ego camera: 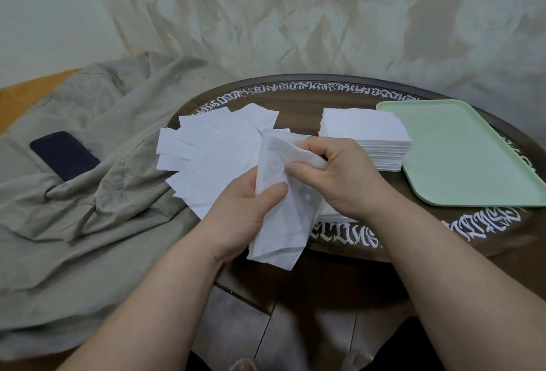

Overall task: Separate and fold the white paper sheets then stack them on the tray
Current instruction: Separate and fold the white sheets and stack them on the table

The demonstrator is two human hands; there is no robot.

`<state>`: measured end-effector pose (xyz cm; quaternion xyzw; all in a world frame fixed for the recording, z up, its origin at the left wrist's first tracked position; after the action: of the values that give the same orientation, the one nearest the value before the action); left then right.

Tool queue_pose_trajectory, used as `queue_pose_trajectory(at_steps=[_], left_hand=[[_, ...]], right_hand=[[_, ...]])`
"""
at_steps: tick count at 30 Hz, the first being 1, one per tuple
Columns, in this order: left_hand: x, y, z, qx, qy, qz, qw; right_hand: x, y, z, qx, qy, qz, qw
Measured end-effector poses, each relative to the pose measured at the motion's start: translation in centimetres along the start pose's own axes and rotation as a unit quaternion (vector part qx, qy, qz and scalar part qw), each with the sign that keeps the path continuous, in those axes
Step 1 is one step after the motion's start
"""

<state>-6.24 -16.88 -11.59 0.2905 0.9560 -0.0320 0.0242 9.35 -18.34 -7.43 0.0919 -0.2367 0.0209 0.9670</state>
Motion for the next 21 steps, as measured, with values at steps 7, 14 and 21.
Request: queue_pose_trajectory(at_steps=[7,14,21], left_hand=[[-0.1,-0.1,-0.3,-0.012,0.055,-0.011,0.998],[-0.1,-0.2,-0.5,-0.016,0.102,-0.008,0.995],[0.1,-0.3,-0.5,-0.010,0.041,-0.013,0.999]], right_hand=[[-0.1,0.1,0.3,0.036,-0.092,-0.038,0.994],[0.0,0.2,0.9,0.136,-0.219,-0.093,0.962],[0.6,-0.1,0.8,0.069,-0.131,-0.060,0.987]])
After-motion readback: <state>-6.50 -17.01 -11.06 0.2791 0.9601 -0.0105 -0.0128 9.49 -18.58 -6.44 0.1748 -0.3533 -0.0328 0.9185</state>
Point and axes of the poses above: each hand's wrist, its own y-axis towards the middle knuckle, its own x-axis out of the back of the hand, z = x × y, the point moved 3 cm from there along y, towards the middle knuckle, and after that the axes turned 5 degrees about z, right-handed, at the moved point
